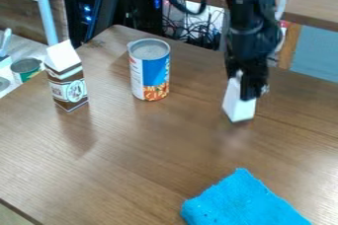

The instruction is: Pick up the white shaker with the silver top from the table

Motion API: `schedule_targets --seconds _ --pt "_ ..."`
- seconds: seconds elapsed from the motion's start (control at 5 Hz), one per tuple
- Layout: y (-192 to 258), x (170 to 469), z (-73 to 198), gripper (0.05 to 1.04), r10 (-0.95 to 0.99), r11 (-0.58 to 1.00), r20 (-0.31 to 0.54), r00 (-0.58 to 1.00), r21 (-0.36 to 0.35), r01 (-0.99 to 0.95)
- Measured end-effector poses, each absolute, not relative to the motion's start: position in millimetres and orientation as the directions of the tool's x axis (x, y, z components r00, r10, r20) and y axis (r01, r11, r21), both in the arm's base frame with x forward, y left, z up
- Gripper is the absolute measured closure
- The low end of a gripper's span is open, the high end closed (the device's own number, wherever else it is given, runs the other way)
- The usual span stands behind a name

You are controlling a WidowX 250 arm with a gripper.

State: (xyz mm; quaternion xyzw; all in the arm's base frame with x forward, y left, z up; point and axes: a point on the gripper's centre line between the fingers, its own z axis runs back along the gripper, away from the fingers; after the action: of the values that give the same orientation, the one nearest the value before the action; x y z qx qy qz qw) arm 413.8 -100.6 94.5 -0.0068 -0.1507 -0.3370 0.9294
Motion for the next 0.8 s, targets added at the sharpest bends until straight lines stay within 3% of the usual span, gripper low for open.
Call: schedule_targets --seconds 0.2,0.4,0.6,0.8 --pt "-88 388 142 0.446 -0.399 0.900 0.460 0.793 0.030 0.435" --pt "-50 365 157 0.446 -0.124 0.979 0.493 0.861 -0.078 0.186" --pt "-20 332 165 0.446 0.115 0.989 0.473 0.874 -0.140 -0.054" --pt "18 305 153 0.446 0.331 0.944 0.417 0.847 -0.138 -0.301"
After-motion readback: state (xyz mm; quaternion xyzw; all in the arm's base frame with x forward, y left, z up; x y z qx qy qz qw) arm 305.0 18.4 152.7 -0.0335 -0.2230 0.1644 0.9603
